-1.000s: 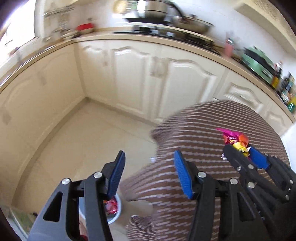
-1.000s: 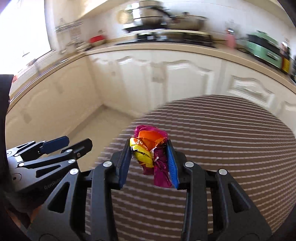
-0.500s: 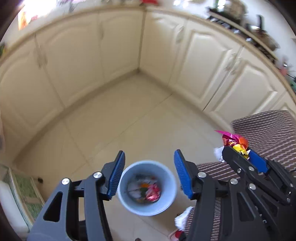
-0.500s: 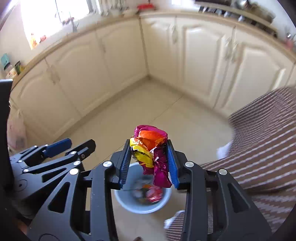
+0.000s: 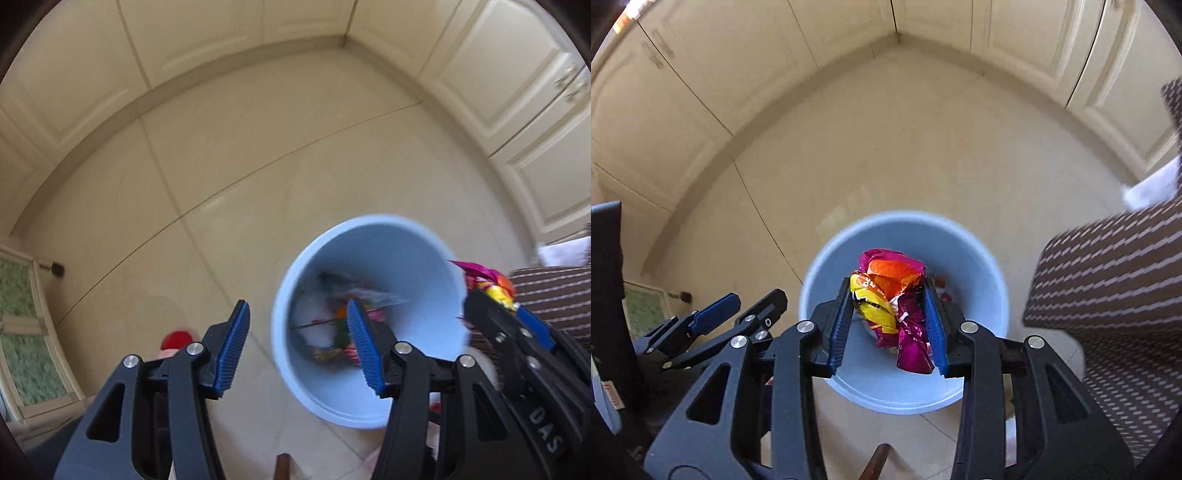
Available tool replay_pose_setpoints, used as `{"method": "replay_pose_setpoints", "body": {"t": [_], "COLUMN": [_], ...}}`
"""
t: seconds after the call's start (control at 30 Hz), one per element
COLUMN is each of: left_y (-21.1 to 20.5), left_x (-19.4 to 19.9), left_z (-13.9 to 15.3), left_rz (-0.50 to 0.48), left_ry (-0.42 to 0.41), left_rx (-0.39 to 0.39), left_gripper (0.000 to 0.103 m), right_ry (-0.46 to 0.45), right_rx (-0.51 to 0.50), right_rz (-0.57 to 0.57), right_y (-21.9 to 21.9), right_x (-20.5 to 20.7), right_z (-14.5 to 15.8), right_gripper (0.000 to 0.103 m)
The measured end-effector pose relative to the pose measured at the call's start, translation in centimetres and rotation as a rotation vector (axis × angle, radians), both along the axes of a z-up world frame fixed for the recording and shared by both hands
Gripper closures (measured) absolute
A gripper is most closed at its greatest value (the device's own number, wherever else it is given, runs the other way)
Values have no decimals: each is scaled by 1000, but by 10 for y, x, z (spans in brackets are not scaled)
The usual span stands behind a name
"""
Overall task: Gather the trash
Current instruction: 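Lower the right tool into the bin and open it to drop the wrapper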
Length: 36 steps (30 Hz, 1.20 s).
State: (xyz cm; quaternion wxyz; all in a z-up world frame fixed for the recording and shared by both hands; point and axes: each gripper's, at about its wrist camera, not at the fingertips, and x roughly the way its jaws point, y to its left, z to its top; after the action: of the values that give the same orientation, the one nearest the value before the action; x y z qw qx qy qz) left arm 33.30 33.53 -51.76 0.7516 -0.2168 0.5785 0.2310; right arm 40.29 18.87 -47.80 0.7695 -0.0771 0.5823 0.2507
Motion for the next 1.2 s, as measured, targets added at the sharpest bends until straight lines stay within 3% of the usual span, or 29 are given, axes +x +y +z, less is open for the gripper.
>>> {"method": "replay_pose_setpoints", "body": {"t": [0.2, 0.37, 0.53, 1.2], "left_y": [9, 12, 4, 2], "left_x": [-6, -14, -12, -10], "left_z": [-64, -95, -105, -109], "left_rz": [57, 100, 83, 68], "left_ry": [94, 159, 137, 152], "left_rx": [-65, -90, -190, -161], "left_gripper": [49, 53, 90, 90], "right_ry": [50, 79, 89, 78], "right_rx": [-55, -78, -91, -99], "right_rz": [3, 3, -9, -39], "right_y": [6, 8, 13, 9], "right_x": [0, -6, -14, -14], "right_z": [-55, -79, -90, -89], "right_gripper": [67, 67, 67, 64]}}
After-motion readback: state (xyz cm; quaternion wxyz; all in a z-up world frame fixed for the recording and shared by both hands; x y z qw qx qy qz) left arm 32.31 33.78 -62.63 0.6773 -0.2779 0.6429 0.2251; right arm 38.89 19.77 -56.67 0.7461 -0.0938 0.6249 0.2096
